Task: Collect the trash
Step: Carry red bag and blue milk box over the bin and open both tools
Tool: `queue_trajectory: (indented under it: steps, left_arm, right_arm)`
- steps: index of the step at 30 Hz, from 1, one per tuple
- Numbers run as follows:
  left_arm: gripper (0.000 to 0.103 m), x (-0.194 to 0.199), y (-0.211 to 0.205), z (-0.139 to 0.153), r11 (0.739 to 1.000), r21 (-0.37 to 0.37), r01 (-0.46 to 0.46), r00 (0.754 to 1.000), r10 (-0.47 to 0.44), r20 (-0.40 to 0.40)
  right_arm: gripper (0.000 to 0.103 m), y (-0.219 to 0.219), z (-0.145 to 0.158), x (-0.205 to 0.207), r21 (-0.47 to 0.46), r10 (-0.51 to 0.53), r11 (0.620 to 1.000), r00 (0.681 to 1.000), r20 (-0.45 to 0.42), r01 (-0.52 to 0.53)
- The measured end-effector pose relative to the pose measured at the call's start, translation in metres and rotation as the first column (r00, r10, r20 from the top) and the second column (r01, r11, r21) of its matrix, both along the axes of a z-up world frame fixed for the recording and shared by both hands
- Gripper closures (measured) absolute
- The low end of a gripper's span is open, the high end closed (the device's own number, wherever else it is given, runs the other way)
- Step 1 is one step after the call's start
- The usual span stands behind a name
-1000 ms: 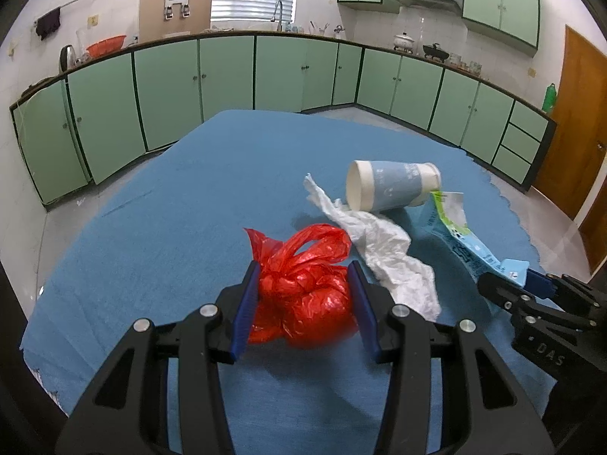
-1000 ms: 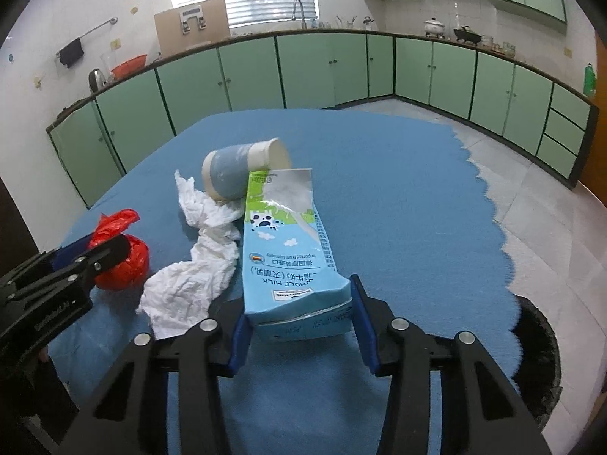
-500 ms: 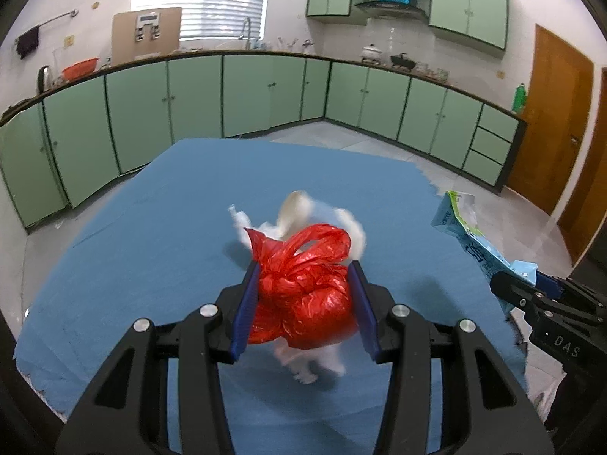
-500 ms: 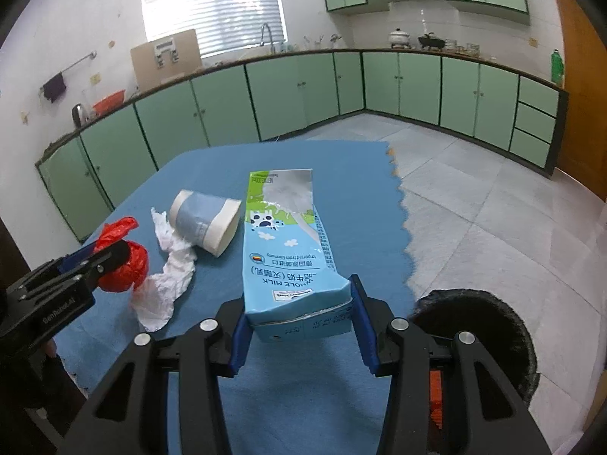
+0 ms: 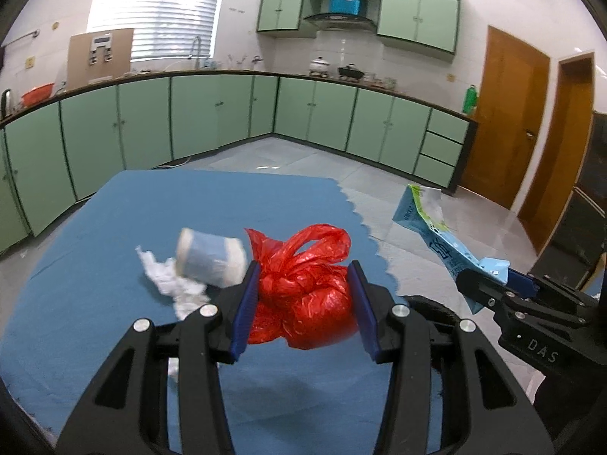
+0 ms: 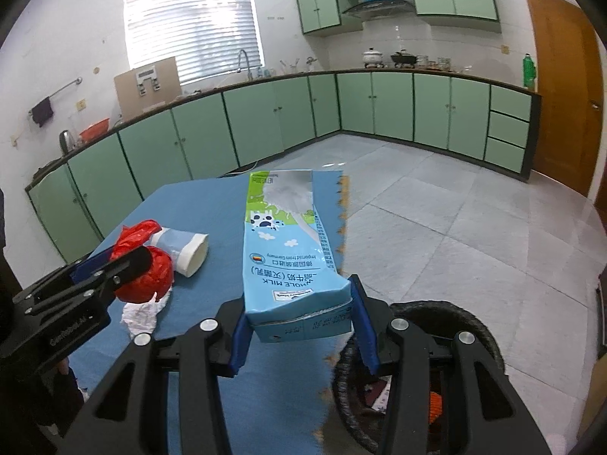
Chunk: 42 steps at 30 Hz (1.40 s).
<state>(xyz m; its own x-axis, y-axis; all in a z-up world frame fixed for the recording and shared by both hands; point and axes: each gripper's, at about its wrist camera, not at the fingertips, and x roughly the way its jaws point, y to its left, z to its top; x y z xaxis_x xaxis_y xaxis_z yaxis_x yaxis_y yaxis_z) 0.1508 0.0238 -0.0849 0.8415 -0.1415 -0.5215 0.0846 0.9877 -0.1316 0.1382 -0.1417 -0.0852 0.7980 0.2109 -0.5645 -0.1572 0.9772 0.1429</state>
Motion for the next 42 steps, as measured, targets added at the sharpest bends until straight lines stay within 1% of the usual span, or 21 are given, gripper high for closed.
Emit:
queue_trajectory:
  steps: [4, 13, 23, 32, 39, 42]
  left_arm:
    - [0.058, 0.002, -0.017, -0.001, 0.999, 0.003, 0.042, 0.999, -0.042, 0.001]
    - [0.058, 0.011, -0.073, -0.011, 0.99, 0.014, 0.137, 0.99, -0.137, -0.009]
    - [0.058, 0.022, -0.133, -0.03, 0.972, 0.016, 0.234, 0.972, -0.233, -0.03]
    - [0.058, 0.034, -0.174, -0.049, 0.954, 0.019, 0.3, 0.954, -0.299, -0.034]
    - [0.058, 0.05, -0.205, -0.073, 0.94, 0.034, 0.34, 0.938, -0.336, -0.088]
    - [0.058, 0.057, -0.212, -0.079, 0.937, 0.039, 0.348, 0.934, -0.342, -0.104]
  right_arm:
    - [0.057, -0.022, 0.001, -0.005, 0.001, -0.046, 0.999, 0.999, 0.002, 0.046]
    - [0.057, -0.073, -0.003, -0.014, -0.009, -0.154, 0.988, 0.988, -0.009, 0.154]
    - [0.057, -0.12, -0.012, -0.022, -0.008, -0.251, 0.968, 0.967, -0.031, 0.251]
    - [0.057, -0.145, -0.027, -0.026, -0.027, -0.315, 0.949, 0.947, -0.058, 0.314]
    - [0.057, -0.167, -0.05, -0.01, -0.044, -0.339, 0.941, 0.935, -0.099, 0.337]
    - [0.057, -0.174, -0.061, -0.004, -0.04, -0.344, 0.939, 0.931, -0.121, 0.341]
